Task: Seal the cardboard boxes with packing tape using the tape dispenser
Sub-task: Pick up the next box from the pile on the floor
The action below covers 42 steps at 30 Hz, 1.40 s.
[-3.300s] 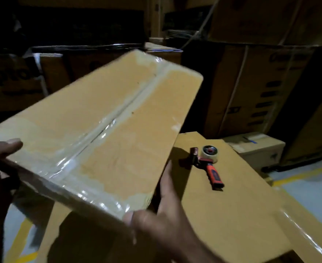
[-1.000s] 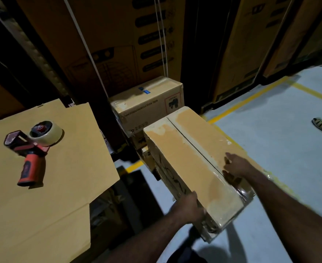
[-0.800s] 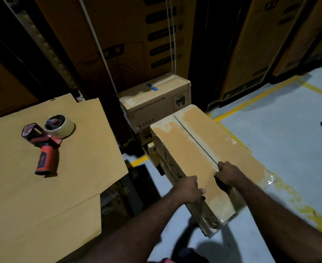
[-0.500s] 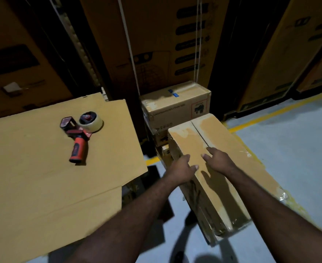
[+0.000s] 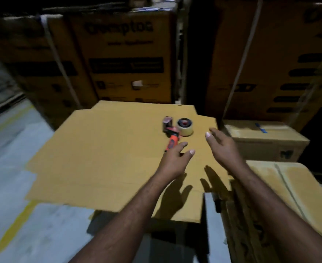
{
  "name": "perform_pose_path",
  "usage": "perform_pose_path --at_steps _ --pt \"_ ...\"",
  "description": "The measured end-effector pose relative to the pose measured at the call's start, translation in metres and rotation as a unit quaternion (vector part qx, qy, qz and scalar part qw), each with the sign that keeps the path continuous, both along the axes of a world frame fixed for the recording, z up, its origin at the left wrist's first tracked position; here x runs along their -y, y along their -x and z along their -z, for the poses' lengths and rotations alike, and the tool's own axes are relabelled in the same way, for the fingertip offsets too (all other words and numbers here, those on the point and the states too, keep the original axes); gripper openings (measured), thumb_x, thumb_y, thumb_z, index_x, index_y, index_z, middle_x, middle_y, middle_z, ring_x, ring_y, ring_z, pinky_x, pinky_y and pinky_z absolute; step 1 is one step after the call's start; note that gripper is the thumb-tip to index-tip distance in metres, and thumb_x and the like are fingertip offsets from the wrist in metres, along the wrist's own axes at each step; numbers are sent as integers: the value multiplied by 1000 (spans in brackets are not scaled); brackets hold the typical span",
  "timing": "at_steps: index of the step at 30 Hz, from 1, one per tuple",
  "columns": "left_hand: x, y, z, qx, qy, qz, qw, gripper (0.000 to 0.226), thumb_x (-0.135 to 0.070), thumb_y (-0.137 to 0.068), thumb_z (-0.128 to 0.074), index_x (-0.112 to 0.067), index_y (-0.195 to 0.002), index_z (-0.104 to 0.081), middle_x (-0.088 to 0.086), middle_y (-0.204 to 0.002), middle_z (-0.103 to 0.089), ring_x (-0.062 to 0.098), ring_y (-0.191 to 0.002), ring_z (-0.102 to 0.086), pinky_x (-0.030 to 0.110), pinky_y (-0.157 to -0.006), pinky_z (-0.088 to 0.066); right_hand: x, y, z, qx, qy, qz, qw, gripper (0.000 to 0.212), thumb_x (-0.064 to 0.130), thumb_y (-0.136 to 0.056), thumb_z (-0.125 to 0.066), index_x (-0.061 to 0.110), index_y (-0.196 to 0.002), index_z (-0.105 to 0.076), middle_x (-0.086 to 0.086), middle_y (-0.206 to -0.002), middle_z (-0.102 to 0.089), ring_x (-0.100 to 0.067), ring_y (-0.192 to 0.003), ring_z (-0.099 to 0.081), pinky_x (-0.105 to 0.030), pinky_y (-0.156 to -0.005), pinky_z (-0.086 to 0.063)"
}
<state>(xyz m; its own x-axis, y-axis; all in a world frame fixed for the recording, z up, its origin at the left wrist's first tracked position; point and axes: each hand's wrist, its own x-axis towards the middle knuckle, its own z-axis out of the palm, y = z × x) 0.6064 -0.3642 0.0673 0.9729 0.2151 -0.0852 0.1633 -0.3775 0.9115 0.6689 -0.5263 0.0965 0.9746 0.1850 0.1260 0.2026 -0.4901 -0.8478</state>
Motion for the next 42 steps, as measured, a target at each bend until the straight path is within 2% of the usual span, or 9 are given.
perform_pose_path --at_steps 4,7,13,16,18,22,33,38,42 --pt "-112 59 11 -6 32 -122 992 50 -44 -98 -62 -23 -143 -57 -1 -144 -58 18 -126 -58 45 -104 -52 -117 36 -8 10 -19 -113 993 41 44 -101 -51 24 -135 -62 7 -128 -65 -9 -111 -61 -30 -90 -51" --pt "-191 116 31 -33 53 -215 975 51 -49 -97 -61 -25 -142 -57 -4 -146 -57 18 -125 -59 47 -103 -53 -211 71 4 -22 -2 -184 983 47 53 -99 -51 26 -137 -58 5 -131 -64 -13 -119 -59 -47 -101 -51" --pt "-329 258 71 -46 46 -401 914 48 -42 -101 -59 -16 -141 -60 1 -144 -59 18 -131 -56 38 -112 -43 -388 164 40 -73 13 -345 936 42 48 -99 -53 24 -133 -63 6 -123 -67 -15 -116 -61 -49 -102 -50" --pt "-376 341 95 -59 40 -507 859 39 -34 -101 -62 -10 -130 -67 6 -133 -67 20 -124 -60 33 -108 -45 -461 224 64 -95 35 -421 901 34 38 -100 -56 21 -126 -67 5 -110 -71 -21 -112 -64 -38 -97 -50" --pt "-397 394 115 -79 35 -570 817 32 -31 -101 -62 -8 -120 -72 7 -124 -71 22 -117 -64 30 -99 -47 -500 263 83 -92 77 -473 873 38 36 -101 -56 14 -131 -64 -3 -125 -68 -21 -121 -59 -26 -96 -42" --pt "-414 488 152 -133 49 -659 739 29 -35 -102 -58 -10 -104 -72 6 -104 -72 26 -102 -65 30 -80 -43 -555 339 118 -109 151 -567 803 47 39 -101 -54 12 -140 -57 -7 -141 -58 -20 -128 -54 -18 -93 -32" --pt "-377 682 259 -256 105 -815 509 43 -37 -101 -60 -7 -132 -64 14 -139 -62 29 -128 -57 32 -104 -41 -646 495 266 -150 331 -728 581 66 51 -101 -49 12 -153 -38 -10 -156 -41 -25 -141 -42 -35 -113 -33" --pt "-354 733 346 -333 142 -801 476 50 -37 -103 -57 -7 -144 -55 14 -151 -52 29 -137 -50 32 -109 -35 -654 538 373 -134 390 -737 536 72 53 -100 -49 7 -153 -34 -12 -158 -37 -28 -143 -38 -33 -112 -32" --pt "-355 768 439 -362 150 -791 470 61 -44 -103 -55 -8 -152 -44 13 -157 -44 29 -142 -44 34 -113 -32 -657 572 479 -157 396 -727 539 65 47 -100 -55 8 -149 -40 -11 -152 -46 -29 -137 -45 -30 -104 -37"
